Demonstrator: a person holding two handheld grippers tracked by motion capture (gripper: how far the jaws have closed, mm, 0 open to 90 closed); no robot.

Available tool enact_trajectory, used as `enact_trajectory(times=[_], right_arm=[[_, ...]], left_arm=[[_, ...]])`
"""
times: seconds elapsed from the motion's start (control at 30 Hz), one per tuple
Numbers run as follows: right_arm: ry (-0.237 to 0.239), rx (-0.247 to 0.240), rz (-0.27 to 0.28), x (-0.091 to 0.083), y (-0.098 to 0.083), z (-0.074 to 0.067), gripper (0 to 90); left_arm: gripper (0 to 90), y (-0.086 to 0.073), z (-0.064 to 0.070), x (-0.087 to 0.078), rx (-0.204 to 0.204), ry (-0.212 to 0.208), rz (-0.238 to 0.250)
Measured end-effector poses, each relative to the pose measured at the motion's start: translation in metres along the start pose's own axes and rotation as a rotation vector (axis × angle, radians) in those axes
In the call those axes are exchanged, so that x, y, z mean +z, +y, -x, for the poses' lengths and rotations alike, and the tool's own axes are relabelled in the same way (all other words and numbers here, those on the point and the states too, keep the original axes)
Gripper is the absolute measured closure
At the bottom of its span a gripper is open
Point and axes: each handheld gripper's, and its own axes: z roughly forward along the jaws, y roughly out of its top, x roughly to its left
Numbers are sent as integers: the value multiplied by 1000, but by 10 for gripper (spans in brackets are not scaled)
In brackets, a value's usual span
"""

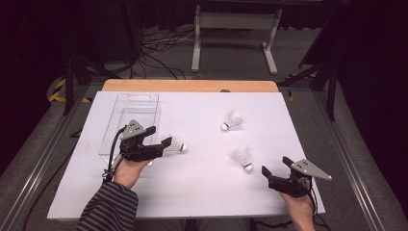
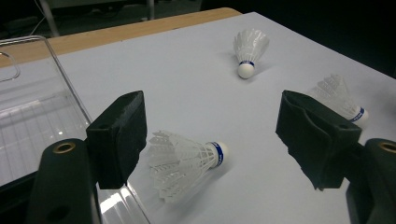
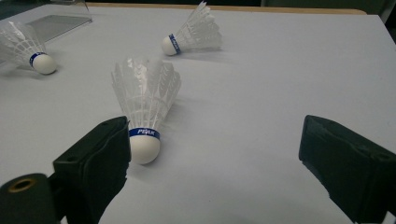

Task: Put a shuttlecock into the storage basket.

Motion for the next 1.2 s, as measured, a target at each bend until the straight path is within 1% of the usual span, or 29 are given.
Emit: enact_trajectory(times=[0.1,0.13,0.17,0.2,0.23,0.27,0.33,0.37,0.43,0.53,0.57,0.6,0.63,0.67,0.7,0.77,0.83,0.87,0.93,0.97,1.0,1.03,1.1,1.13,1.17,1.2], right_arm=[[1,2,0,0,0,0,100],[1,2,0,0,0,0,100],[1,1,0,0,0,0,100],[0,0,-1,0,0,0,100],[1,0,-1,0,0,0,100],[0,0,-2,0,0,0,100],[0,1,-2,0,0,0,100],[0,1,-1,0,0,0,100],[0,1,-2,0,0,0,100],[1,1,-1,0,0,0,100],[1,1,-1,0,0,0,100],[1,2,0,0,0,0,100],[1,2,0,0,0,1,100],[1,2,0,0,0,1,100],[1,2,-1,0,0,1,100],[2,1,-1,0,0,0,100],[1,0,-1,0,0,0,100],[1,1,-1,0,0,0,100],[1,1,-1,0,0,0,100],[1,-1,-1,0,0,0,100],[1,-2,-1,0,0,0,100],[1,-2,-2,0,0,0,100],[1,-2,-2,0,0,0,100],[1,-2,-3,0,0,0,100],[0,-3,-4,0,0,0,100],[1,-3,-2,0,0,0,100]], left_arm=[[260,4,0,2,-7,-6,-27],[260,5,0,3,-11,-1,-31],[260,6,0,3,-14,-7,-43],[260,8,-1,4,-13,-2,-56],[260,10,0,5,-21,-9,-72],[260,11,-1,5,-18,-4,-77],[262,14,0,7,-22,-1,-105],[263,15,-1,8,-17,2,-115],[263,19,0,10,-34,3,-138],[287,23,1,12,-29,12,-158],[293,24,0,13,-21,21,-163],[296,25,1,13,-30,14,-174],[302,26,1,14,-23,19,-181],[308,27,1,15,-31,15,-193],[308,29,1,16,-29,19,-207],[312,31,2,18,-40,30,-228],[316,32,2,20,-51,30,-246],[321,33,2,22,-55,41,-257],[335,34,2,24,-43,50,-280],[341,35,1,24,-45,49,-299],[345,35,1,26,-44,53,-307],[351,35,1,27,-58,53,-324],[364,35,-1,29,-64,60,-341],[371,34,-1,30,-75,53,-349],[375,35,-2,32,-74,60,-356],[376,35,-2,33,-80,57,-368]])
